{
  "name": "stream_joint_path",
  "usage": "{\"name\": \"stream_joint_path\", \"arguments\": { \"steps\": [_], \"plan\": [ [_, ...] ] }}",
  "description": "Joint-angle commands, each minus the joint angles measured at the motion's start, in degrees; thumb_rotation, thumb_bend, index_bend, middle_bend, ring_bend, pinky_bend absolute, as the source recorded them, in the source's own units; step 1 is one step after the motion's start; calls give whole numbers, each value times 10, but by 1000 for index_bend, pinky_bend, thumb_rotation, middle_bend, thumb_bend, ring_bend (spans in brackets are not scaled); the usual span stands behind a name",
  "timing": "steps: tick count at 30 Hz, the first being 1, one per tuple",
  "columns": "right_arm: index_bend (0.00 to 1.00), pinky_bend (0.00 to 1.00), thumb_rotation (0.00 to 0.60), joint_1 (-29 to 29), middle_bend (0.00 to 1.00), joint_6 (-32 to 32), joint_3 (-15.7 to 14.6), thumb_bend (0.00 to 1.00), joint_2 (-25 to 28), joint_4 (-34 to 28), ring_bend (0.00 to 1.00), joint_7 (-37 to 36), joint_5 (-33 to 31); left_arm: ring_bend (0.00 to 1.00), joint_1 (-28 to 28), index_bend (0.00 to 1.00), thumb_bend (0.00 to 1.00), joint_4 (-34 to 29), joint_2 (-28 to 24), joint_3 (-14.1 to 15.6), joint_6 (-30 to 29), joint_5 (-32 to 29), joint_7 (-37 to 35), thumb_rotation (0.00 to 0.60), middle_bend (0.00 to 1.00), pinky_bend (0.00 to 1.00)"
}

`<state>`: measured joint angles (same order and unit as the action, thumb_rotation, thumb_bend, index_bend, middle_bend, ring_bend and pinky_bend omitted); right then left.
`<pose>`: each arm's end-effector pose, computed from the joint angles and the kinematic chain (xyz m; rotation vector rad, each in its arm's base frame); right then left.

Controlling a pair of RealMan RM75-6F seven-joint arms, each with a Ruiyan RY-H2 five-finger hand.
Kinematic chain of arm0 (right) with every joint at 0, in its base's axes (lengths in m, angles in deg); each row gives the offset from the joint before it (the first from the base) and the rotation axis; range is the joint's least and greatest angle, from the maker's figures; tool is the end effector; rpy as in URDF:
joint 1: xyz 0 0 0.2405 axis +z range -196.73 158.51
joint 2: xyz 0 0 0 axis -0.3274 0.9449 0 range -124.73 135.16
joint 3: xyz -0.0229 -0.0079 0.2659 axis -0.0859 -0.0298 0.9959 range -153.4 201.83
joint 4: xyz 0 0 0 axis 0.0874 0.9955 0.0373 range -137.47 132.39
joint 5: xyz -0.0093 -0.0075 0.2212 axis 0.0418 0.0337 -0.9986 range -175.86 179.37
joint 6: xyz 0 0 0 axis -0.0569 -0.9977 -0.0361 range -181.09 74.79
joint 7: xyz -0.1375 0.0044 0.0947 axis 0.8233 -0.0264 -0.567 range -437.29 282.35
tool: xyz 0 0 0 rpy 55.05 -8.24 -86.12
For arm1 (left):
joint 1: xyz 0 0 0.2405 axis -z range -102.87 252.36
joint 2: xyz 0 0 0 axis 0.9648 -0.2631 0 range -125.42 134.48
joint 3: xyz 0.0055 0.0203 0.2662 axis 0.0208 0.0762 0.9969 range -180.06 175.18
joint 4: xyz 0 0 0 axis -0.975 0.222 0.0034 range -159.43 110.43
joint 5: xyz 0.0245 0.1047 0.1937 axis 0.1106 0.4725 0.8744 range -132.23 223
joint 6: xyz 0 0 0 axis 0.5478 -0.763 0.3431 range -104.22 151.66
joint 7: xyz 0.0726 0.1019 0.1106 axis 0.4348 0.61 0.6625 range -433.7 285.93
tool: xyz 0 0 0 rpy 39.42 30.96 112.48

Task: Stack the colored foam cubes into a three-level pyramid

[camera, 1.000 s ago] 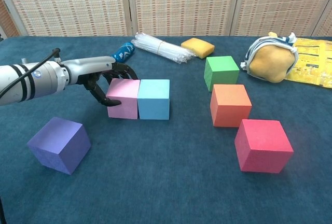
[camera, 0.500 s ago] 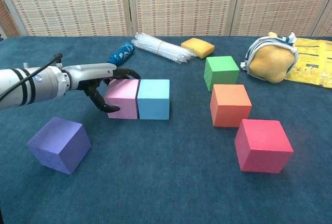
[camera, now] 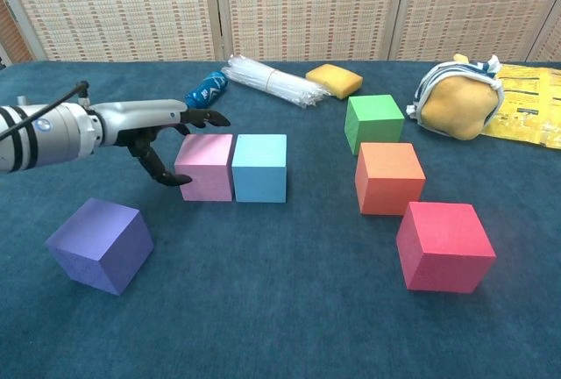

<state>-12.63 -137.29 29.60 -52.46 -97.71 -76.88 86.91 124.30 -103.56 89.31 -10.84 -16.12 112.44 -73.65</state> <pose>-0.3148 -0.2242 0.1914 1.3961 -0.8121 0.8928 -0.1491 0.4008 -0.0417 -2.0287 -1.1519 -0.8753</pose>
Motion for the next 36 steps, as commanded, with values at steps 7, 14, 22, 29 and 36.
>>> {"name": "stream_joint_path", "arguments": {
  "steps": [7, 14, 22, 29, 36],
  "plan": [
    [0, 106, 600, -1, 65, -2, -1, 209, -2, -1, 0, 3, 1, 0, -4, 0, 359, -7, -55, 18, -21, -30, 104, 600, 0, 77],
    [0, 106, 600, 0, 65, 1, -1, 210, -5, -6, 0, 14, 0, 0, 15, 0, 357, 57, 1, 5, 10, -74, 101, 600, 0, 59],
    [0, 106, 600, -1, 65, 4, 0, 210, -2, -11, 0, 19, -8, 0, 25, 0, 357, 86, 33, -3, 21, -46, 62, 600, 0, 58],
    [0, 106, 600, -1, 65, 7, 1, 209, 0, -8, 0, 15, -13, 0, 32, 0, 356, 92, 43, -4, 27, -43, 60, 600, 0, 58],
    [0, 106, 600, 0, 65, 11, 1, 210, 0, -5, 0, 11, -15, 0, 36, 0, 354, 81, 44, -4, 23, -49, 72, 600, 0, 58]
  ]
}}
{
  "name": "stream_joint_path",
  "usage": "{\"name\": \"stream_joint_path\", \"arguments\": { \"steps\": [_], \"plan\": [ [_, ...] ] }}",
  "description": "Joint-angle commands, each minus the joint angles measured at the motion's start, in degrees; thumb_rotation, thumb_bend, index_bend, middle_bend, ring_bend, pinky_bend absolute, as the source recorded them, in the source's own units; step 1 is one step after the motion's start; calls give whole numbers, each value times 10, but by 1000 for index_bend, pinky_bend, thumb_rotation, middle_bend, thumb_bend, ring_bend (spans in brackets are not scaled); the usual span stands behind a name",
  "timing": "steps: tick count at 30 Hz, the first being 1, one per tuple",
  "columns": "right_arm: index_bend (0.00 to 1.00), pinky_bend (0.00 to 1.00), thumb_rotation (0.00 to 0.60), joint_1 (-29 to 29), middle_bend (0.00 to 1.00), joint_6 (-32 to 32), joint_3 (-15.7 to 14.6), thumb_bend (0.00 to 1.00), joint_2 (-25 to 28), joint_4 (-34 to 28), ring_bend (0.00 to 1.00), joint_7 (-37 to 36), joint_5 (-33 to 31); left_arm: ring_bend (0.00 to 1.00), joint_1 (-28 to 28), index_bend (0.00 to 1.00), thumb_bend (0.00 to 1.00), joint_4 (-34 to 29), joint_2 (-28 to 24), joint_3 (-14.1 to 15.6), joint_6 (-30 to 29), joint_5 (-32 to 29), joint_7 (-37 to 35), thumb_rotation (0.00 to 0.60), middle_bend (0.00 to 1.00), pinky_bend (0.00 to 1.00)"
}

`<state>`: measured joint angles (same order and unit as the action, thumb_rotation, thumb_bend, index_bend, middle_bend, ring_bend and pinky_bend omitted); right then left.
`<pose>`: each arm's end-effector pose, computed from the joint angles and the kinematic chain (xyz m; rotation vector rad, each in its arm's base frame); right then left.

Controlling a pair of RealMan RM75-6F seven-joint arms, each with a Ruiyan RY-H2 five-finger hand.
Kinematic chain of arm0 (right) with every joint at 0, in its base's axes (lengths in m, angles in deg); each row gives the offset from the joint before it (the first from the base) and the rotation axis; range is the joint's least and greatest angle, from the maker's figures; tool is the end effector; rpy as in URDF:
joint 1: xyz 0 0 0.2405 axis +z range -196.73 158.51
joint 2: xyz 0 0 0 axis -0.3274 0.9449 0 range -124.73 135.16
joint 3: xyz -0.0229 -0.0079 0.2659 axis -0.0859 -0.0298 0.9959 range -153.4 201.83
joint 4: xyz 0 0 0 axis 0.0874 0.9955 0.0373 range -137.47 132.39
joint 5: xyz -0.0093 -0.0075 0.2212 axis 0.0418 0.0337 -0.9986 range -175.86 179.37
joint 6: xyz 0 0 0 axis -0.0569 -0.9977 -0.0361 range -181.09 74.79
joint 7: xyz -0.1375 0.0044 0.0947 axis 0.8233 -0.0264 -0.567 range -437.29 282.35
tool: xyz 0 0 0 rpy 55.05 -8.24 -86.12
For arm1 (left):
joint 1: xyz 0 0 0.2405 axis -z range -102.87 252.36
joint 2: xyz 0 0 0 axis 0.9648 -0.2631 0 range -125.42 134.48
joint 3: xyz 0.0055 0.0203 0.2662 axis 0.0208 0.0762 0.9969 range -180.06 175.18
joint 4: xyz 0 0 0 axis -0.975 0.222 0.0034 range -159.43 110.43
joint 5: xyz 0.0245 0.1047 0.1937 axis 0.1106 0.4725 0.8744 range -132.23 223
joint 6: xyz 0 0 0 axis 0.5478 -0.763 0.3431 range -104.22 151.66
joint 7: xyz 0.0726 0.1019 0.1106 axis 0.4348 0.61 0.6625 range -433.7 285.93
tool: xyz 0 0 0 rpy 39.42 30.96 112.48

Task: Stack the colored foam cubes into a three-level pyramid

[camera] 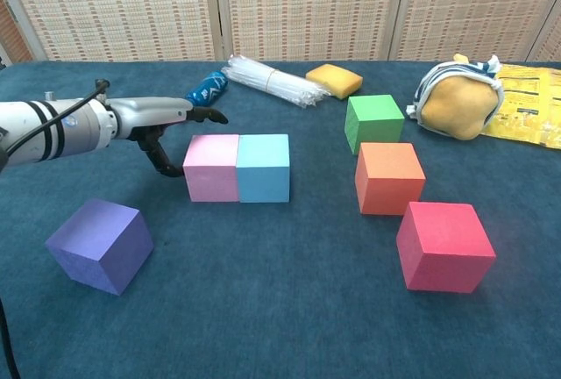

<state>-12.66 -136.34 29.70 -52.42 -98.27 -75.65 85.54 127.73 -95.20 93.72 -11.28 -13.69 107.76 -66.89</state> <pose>-0.3175 -0.2243 0.1900 1.3881 -0.8249 0.8632 -0.1504 0.4285 -0.0546 -2.0247 -1.0365 -0.7751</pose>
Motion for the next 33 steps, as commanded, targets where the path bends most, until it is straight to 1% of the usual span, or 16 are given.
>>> {"name": "stream_joint_path", "arguments": {
  "steps": [1, 5, 8, 12, 15, 17, 18, 20, 22, 24, 27, 30, 33],
  "plan": [
    [0, 106, 600, 1, 65, 3, 0, 210, 0, 1, 0, -2, -1, 0, 2, 0, 354, -3, 0, 0, -1, -4, 6, 600, 0, 58],
    [0, 127, 600, 5, 65, 10, -1, 210, 0, 3, 0, -3, 0, 0, 2, 0, 355, -4, -3, -1, -4, -10, 10, 600, 0, 58],
    [0, 156, 600, 14, 62, 30, -5, 209, 1, 0, 0, -7, 4, 0, -2, 0, 355, -6, -8, -3, -11, -17, 10, 600, 0, 59],
    [0, 212, 600, 45, 61, 85, -11, 209, 6, -11, 4, -33, 19, 0, -21, 0, 353, -23, -34, -3, -37, -20, 7, 600, 0, 58],
    [9, 270, 600, 79, 101, 136, -9, 210, 4, -13, 46, -47, 22, 0, -43, 0, 354, -51, -65, -1, -66, -12, 0, 600, 0, 58],
    [53, 315, 600, 104, 149, 171, -5, 210, -2, -13, 92, -58, 21, 0, -59, 0, 355, -71, -86, 3, -92, 1, -1, 600, 0, 58],
    [94, 347, 600, 121, 184, 196, -1, 210, -8, -13, 128, -66, 17, 0, -71, 0, 355, -84, -100, 7, -112, 12, -1, 600, 0, 58],
    [171, 413, 600, 148, 253, 237, 6, 210, -18, -11, 202, -74, 4, 0, -90, 1, 354, -103, -120, 12, -142, 27, -2, 600, 0, 58],
    [220, 450, 600, 180, 289, 284, 15, 210, -34, -4, 244, -75, -17, 0, -111, 7, 354, -125, -141, 18, -176, 48, -11, 600, 0, 58],
    [256, 475, 600, 212, 308, 331, 24, 209, -55, 8, 274, -60, -45, 0, -132, 14, 355, -142, -160, 24, -204, 70, -24, 600, 0, 58],
    [268, 485, 600, 254, 311, 385, 35, 209, -91, 30, 284, -25, -90, 0, -154, 17, 356, -160, -183, 34, -231, 98, -42, 600, 0, 58],
    [269, 486, 600, 288, 311, 421, 42, 210, -128, 53, 285, 4, -133, 0, -171, 19, 354, -168, -198, 44, -250, 121, -52, 600, 0, 58],
    [269, 490, 600, 316, 311, 443, 47, 209, -161, 75, 287, 27, -170, 0, -184, 20, 353, -172, -207, 51, -262, 138, -60, 600, 0, 58]
  ]
}}
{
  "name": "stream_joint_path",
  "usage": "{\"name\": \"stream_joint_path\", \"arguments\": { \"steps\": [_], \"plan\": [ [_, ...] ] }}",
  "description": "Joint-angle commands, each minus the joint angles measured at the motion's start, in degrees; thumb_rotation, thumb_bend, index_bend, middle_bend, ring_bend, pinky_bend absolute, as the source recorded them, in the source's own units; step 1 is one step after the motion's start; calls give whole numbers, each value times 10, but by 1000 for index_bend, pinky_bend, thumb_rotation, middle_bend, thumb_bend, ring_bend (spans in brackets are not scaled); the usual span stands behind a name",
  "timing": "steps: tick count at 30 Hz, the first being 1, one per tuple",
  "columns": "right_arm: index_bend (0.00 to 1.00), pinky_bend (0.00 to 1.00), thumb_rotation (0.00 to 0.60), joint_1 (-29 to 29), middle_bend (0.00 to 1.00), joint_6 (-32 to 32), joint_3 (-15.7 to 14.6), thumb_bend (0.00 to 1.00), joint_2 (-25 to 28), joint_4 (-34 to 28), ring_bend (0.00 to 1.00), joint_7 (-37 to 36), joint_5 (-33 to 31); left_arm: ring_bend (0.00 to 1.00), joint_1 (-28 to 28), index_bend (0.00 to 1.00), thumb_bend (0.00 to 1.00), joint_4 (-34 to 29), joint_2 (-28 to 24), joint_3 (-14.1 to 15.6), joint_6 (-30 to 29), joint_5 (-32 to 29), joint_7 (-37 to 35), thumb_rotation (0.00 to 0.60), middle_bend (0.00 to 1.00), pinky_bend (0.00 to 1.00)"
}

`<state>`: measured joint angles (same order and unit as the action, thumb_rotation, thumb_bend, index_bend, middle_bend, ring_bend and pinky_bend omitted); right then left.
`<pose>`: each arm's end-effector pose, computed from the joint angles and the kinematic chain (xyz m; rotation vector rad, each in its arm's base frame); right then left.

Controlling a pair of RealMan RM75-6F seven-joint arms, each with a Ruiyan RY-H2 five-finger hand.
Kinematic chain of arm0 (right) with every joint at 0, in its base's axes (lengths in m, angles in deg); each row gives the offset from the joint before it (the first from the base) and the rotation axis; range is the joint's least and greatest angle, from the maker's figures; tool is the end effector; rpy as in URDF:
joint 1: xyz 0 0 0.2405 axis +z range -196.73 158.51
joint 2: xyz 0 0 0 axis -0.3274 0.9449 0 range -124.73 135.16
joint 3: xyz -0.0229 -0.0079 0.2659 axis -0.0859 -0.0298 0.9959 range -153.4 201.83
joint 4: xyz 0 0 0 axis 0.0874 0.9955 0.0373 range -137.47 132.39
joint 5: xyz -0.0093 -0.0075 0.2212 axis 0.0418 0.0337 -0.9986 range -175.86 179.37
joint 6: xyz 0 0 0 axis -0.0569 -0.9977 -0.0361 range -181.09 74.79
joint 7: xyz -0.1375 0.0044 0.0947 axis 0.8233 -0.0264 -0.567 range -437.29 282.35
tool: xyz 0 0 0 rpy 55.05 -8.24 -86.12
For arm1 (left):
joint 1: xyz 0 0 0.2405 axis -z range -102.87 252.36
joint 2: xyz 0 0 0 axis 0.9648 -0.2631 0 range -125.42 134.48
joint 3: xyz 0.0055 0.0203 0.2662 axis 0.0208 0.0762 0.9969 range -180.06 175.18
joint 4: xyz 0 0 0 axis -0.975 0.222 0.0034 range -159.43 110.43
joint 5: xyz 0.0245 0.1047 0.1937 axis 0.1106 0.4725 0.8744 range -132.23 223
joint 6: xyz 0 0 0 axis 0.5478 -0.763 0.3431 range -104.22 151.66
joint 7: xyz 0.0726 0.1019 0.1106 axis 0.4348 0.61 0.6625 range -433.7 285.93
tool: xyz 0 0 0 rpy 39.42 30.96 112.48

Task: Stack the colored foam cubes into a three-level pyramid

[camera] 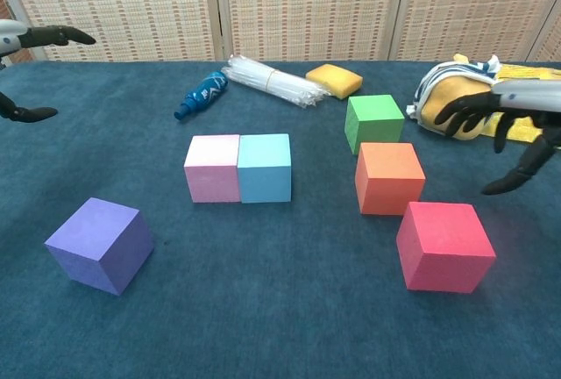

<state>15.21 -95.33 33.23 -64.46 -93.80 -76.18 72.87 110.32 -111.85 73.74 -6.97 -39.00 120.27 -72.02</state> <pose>-0.2326 -0.3513 0.0384 1.8773 -1.2023 0.7655 -0.2281 0.3676 0.0886 -1.7448 -0.8687 -0.9457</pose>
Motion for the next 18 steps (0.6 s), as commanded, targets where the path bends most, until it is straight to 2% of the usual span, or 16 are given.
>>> {"name": "stream_joint_path", "arguments": {
  "steps": [1, 5, 12, 18],
  "plan": [
    [269, 493, 600, 44, 311, 37, 13, 209, -49, 37, 289, 38, -54, 0, -13, 20, 354, -6, -9, 10, -11, 17, -11, 600, 0, 58],
    [270, 501, 600, 69, 313, 49, 15, 209, -76, 54, 298, 59, -99, 0, -24, 20, 354, -8, -16, 17, -15, 32, -22, 600, 0, 59],
    [302, 526, 600, 90, 336, 45, 9, 209, -99, 64, 330, 83, -143, 0, -34, 20, 355, -6, -18, 21, -16, 53, -47, 600, 0, 58],
    [410, 583, 600, 102, 410, 29, 6, 212, -124, 79, 418, 99, -176, 0, -35, 20, 355, 0, -17, 19, -10, 61, -63, 600, 0, 58]
  ]
}}
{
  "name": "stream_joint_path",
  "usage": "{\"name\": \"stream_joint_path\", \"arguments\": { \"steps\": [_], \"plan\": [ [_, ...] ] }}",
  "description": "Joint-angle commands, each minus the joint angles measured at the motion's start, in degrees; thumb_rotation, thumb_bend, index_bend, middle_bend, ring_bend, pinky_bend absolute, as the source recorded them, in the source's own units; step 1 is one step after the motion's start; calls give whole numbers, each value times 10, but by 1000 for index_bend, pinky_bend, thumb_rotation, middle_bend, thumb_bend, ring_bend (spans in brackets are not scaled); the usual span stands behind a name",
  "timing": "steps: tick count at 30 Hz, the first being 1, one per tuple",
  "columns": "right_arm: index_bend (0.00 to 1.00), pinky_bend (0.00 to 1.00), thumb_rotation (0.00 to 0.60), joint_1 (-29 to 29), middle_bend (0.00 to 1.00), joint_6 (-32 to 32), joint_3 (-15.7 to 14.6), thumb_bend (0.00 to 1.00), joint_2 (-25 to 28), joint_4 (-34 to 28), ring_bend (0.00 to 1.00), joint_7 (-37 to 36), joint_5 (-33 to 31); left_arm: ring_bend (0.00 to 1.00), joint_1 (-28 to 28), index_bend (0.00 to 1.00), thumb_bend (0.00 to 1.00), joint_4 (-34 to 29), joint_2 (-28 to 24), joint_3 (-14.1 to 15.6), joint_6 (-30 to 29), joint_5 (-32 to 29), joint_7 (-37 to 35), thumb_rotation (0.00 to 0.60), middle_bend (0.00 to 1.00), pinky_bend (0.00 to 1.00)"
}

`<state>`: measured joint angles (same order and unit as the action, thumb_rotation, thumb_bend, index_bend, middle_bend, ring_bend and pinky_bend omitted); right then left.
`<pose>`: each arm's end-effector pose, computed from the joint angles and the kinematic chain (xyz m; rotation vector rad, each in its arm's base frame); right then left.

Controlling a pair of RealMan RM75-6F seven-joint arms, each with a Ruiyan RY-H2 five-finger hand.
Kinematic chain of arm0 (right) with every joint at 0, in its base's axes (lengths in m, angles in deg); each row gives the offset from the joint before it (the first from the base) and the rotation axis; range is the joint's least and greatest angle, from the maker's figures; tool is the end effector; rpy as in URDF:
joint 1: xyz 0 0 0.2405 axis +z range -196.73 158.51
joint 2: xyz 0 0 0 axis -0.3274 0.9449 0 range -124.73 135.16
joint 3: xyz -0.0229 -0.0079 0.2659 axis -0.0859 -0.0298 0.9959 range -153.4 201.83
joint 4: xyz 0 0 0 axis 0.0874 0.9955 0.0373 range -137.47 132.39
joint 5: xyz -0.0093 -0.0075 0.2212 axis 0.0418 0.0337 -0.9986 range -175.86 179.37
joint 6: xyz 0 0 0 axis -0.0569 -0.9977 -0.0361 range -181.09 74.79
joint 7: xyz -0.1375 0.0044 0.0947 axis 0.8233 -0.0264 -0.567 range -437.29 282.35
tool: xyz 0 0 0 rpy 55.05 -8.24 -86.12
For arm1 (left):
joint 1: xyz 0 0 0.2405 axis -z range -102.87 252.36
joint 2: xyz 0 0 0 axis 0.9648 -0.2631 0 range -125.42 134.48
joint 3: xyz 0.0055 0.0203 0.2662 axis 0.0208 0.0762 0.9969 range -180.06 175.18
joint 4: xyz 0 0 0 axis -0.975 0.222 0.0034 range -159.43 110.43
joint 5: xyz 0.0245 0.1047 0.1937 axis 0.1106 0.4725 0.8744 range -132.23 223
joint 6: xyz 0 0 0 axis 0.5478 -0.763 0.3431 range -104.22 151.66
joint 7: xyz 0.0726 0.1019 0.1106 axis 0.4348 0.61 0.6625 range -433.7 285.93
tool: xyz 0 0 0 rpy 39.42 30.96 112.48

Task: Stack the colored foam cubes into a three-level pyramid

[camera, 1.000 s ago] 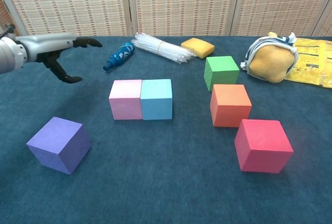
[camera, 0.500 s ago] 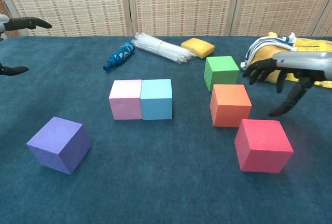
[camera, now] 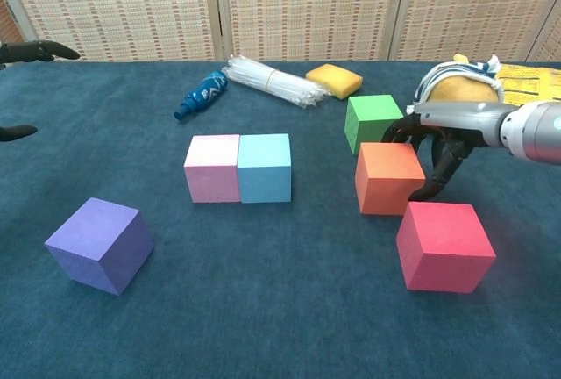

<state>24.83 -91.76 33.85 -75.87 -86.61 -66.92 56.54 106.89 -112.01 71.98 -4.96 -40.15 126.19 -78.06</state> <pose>-0.1963 -0.3857 -0.0241 1.8851 -1.2722 0.7269 -0.2452 0.3440 0.0919 -1.7744 -0.9217 -0.9640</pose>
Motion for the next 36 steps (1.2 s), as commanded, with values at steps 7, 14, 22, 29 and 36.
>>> {"name": "stream_joint_path", "arguments": {
  "steps": [7, 14, 22, 29, 36],
  "plan": [
    [533, 630, 600, 27, 459, -2, 18, 237, -26, 15, 490, -3, -42, 0, -1, 20, 353, 2, -1, -6, 2, 11, -15, 600, 0, 58],
    [536, 630, 600, 68, 459, 30, 27, 236, -46, 43, 490, 2, -64, 0, -4, 19, 354, 0, -2, -7, 5, 14, -17, 600, 0, 58],
    [524, 630, 600, 121, 459, 64, 25, 236, -76, 89, 487, 16, -95, 0, -8, 9, 353, 3, -4, -9, 9, 13, -25, 600, 0, 58],
    [516, 630, 600, 147, 459, 76, 21, 236, -90, 114, 484, 22, -111, 0, -10, 8, 353, 8, -4, -9, 10, 16, -32, 600, 0, 58],
    [508, 630, 600, 163, 459, 73, 15, 236, -102, 128, 483, 23, -125, 0, -9, 9, 354, 14, -2, -10, 15, 19, -43, 600, 0, 58]
  ]
}}
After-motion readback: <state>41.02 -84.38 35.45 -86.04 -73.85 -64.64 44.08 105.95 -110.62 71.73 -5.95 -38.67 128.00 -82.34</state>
